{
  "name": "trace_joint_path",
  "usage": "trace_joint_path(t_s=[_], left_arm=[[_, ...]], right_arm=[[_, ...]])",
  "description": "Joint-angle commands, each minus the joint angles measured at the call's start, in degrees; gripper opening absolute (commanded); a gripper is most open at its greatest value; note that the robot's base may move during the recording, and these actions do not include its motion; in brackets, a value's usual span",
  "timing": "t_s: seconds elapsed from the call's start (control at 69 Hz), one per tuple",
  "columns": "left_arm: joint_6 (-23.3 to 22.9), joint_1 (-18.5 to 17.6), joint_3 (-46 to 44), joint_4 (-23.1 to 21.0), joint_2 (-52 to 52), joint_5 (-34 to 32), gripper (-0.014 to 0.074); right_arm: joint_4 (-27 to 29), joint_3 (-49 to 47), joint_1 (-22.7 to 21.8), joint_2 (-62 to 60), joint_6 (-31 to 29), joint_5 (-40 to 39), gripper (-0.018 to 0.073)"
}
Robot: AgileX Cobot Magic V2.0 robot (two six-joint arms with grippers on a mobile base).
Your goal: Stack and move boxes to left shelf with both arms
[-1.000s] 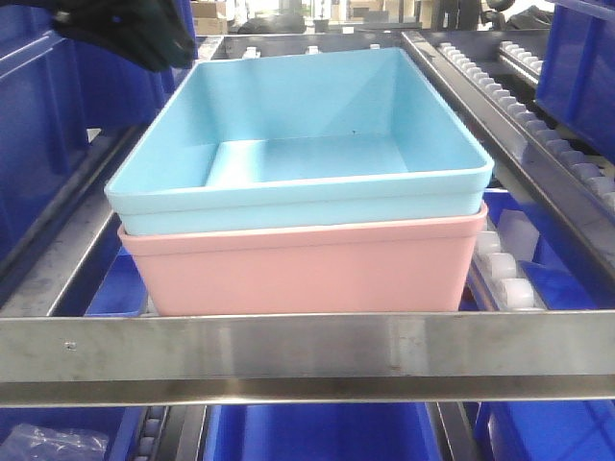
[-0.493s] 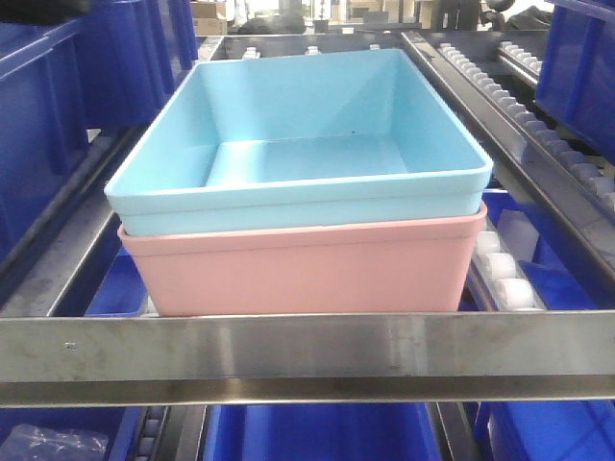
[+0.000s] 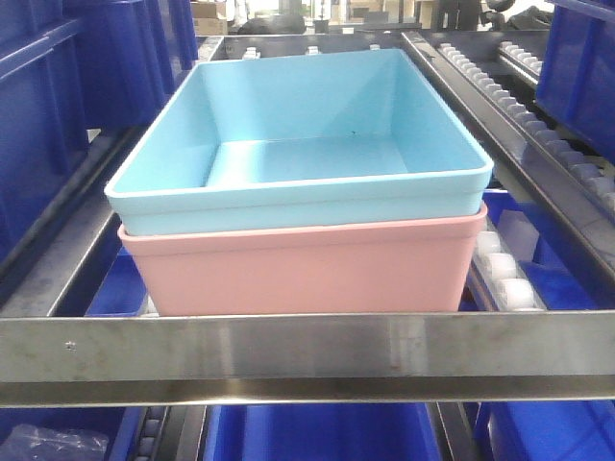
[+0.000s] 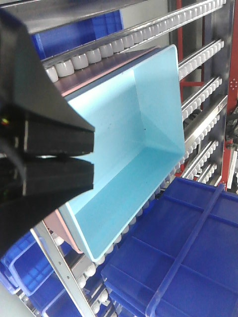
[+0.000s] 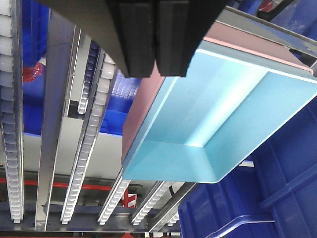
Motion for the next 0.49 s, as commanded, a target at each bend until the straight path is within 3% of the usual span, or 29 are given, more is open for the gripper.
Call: trace_joint_path(t_s=[0.0,0.478], left_arm=[[-0.2,-0.4,-1.7,0.1,0.0,-4.8,-0.0003],[-0.2,-0.4,-1.7,0.1,0.0,-4.8,-0.0003]], right_arm=[[-1.2,-1.7,0.0,0.3,-0.6,-3.9,0.0049],[-1.2,-1.2,-0.2,0.2,-0.6,-3.7,0.0049]])
